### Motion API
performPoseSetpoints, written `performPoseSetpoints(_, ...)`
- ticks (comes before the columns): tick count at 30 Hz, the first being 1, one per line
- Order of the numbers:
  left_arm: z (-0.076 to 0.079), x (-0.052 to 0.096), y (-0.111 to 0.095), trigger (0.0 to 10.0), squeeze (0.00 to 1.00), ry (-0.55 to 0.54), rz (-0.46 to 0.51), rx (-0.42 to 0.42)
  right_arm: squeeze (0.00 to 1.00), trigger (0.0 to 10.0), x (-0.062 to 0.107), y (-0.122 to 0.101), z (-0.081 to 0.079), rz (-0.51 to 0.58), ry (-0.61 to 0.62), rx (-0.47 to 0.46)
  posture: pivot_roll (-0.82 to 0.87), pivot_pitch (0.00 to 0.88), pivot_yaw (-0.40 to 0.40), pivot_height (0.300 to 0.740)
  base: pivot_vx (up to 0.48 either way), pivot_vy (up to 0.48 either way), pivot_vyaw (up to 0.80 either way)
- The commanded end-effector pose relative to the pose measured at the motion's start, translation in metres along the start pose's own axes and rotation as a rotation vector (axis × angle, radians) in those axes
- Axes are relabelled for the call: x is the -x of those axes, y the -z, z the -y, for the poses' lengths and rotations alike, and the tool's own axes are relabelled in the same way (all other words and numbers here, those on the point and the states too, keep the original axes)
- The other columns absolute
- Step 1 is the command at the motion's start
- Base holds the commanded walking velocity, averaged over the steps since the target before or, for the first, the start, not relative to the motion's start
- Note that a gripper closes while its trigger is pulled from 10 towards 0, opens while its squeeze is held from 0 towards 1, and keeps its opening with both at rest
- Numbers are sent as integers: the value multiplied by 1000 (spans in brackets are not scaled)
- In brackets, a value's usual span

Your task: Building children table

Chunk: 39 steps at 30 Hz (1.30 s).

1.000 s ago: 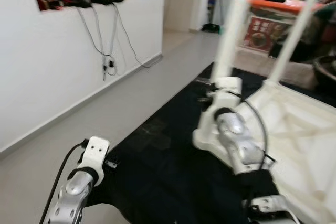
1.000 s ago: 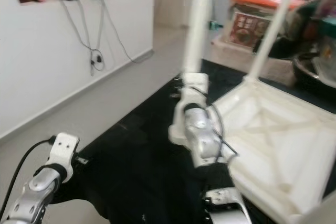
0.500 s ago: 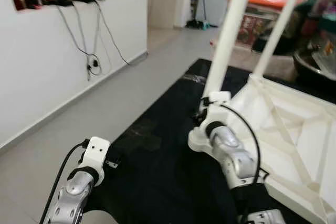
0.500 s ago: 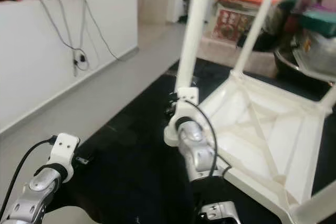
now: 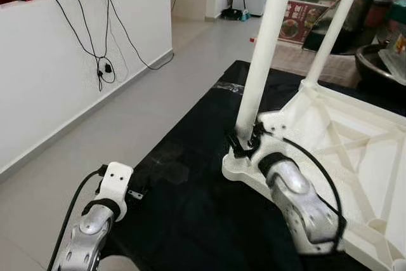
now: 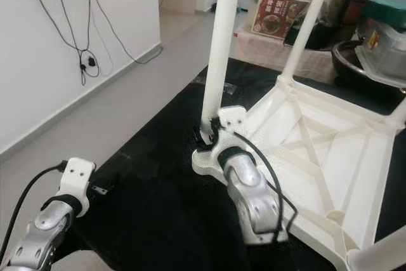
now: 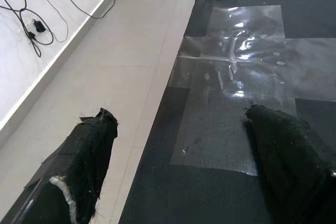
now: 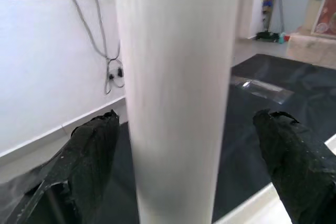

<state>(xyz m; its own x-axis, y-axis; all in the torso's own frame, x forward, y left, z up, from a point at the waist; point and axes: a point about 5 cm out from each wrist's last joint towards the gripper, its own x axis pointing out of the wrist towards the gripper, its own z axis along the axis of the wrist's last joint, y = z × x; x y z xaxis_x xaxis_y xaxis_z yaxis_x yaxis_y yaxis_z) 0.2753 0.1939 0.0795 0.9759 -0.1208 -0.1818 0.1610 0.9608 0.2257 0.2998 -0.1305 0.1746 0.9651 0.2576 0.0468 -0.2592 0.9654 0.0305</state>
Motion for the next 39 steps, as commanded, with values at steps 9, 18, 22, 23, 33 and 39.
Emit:
performPoseSetpoints(9, 7, 8, 17, 10000, 0, 7, -70, 12, 1000, 10000, 48, -5, 13, -35, -221, 122, 30, 0, -61, 740, 0, 0, 0)
performPoseSetpoints(18, 6, 11, 18, 10000, 0, -4, -73, 17, 0, 10000, 57, 6, 34, -172, -75, 282, 15, 0, -59, 740, 0, 0, 0)
performPoseSetpoints(22, 8, 12, 18, 10000, 0, -17, -70, 29, 0, 10000, 51, 10, 47, -274, 112, 459, 17, 0, -63, 740, 0, 0, 0)
performPoseSetpoints(23, 9, 13, 18, 10000, 0, -19, -68, 32, 0, 10000, 48, 7, 51, -269, 180, 529, 17, 0, -63, 740, 0, 0, 0)
performPoseSetpoints(33, 7, 14, 17, 10000, 0, -31, -60, 36, 0, 10000, 34, -14, 47, -70, 194, 622, 21, 0, -57, 740, 0, 0, 0)
performPoseSetpoints(39, 7, 11, 12, 10000, 0, -34, -43, 38, 0, 10000, 23, -35, 40, 101, 190, 603, 32, 0, -56, 740, 0, 0, 0)
